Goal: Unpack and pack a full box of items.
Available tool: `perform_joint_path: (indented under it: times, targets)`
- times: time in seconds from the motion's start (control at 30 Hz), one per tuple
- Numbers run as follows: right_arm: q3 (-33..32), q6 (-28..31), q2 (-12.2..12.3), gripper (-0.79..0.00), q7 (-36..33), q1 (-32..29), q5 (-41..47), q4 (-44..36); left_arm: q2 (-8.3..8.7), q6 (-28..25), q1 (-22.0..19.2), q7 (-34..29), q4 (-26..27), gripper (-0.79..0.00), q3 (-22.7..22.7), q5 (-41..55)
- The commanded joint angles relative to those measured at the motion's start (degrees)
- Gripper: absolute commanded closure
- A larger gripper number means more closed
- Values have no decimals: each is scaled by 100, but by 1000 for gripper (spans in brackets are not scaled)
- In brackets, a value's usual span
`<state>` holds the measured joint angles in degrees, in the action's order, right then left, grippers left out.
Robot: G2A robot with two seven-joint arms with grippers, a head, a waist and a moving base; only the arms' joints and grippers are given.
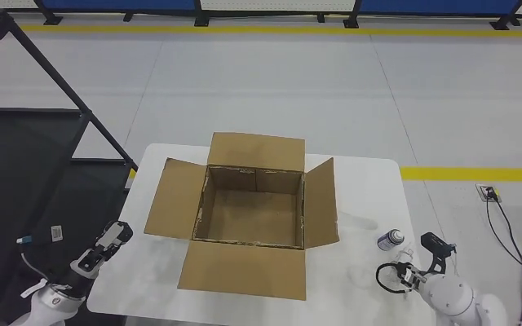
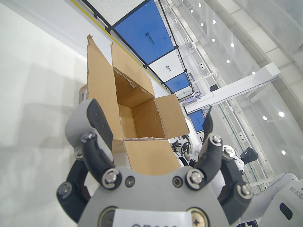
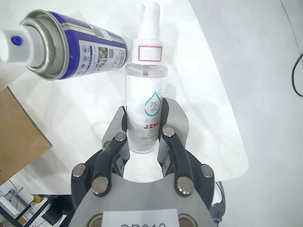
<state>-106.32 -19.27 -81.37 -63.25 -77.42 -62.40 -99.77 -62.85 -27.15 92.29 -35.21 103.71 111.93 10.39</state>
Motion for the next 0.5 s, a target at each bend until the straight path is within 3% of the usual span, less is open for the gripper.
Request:
perform_joint_path:
  times: [0.0,0.1,0.17,0.47]
  targets:
    - [38,13,13,0,32,68,-22,98,1,-3,11,29,10,-785,1,-5]
    - [96,23,36,-9,27,172,-63,222,2,-2,33,73,22,-785,8,-6]
    - [124,3,53,-160,-16,236,-97,288,2,-5,48,95,23,-785,12,1]
    - [139,0,121,-308,-103,343,-67,427,8,-27,89,143,1,-785,20,35]
